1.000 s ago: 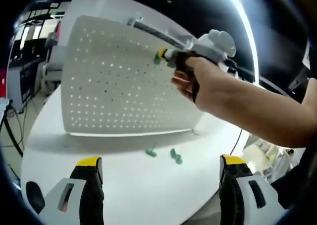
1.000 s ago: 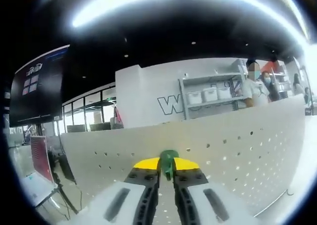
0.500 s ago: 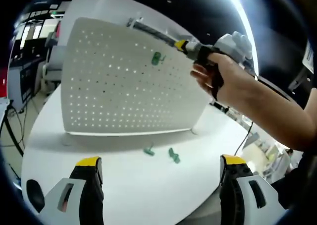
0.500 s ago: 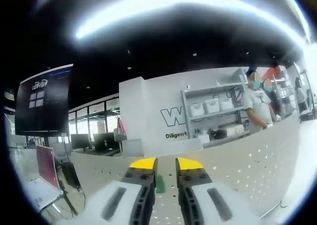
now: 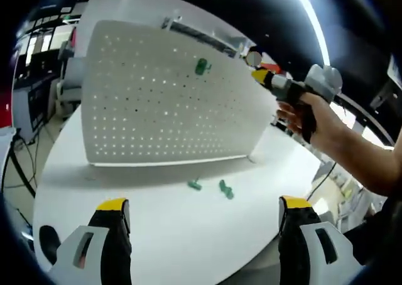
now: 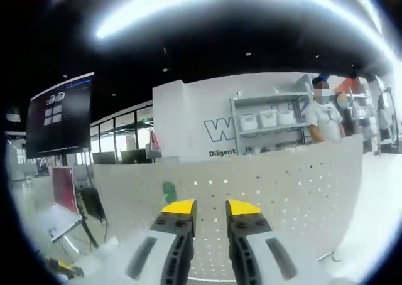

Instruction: Insert the hook assembly into the mounting plate slot until the hook locks in place.

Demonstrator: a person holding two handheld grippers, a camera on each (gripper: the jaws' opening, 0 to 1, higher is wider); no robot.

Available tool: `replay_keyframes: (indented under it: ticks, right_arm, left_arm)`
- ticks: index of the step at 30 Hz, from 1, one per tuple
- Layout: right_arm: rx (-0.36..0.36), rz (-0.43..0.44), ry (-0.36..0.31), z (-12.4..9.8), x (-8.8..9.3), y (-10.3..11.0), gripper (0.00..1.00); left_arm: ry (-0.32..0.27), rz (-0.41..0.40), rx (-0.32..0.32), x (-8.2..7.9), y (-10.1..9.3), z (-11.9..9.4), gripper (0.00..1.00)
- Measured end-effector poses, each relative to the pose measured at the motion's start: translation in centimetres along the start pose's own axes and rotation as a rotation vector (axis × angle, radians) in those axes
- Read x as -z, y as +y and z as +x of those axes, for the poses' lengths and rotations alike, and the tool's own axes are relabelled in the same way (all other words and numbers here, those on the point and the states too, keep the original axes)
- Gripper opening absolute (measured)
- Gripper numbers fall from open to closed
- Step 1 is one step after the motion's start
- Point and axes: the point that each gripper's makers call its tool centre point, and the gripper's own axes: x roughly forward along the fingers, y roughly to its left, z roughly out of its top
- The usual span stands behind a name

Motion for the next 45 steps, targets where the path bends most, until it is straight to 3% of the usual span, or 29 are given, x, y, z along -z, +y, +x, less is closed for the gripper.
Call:
replay_keyframes:
  ticks: [2,4,21,34,45]
  right_arm:
    - [-0.055,-0.031,0.069,-0.5,2.1,0.3,0.17]
    - [-0.087,-0.041,0.093,-1.3,3.2,0.3,0.17]
    - [-0.211,-0.109,0.377,-9.7,13.5,-0.7,0.18]
    - [-0.276,-0.111,0.478,-12.0,16.5,-0.5,0.19]
    - [-0.337,-0.099,0.591,-14.8,20.0,0.1,0.19]
  left_arm:
    - [0.007,0.0,0.002,0.1,-0.1,0.1,1.0]
    - [0.007,-0.01,0.003,0.2,-0.1,0.1,1.0]
    - [0.088,-0.014,-0.011,2.5,0.1,0.2,0.99]
    - [0.132,-0.027,-0.015,4.1,-0.2,0.1,0.99]
    - [0.183,-0.04,-0.024,6.2,-0.1,0.1,0.99]
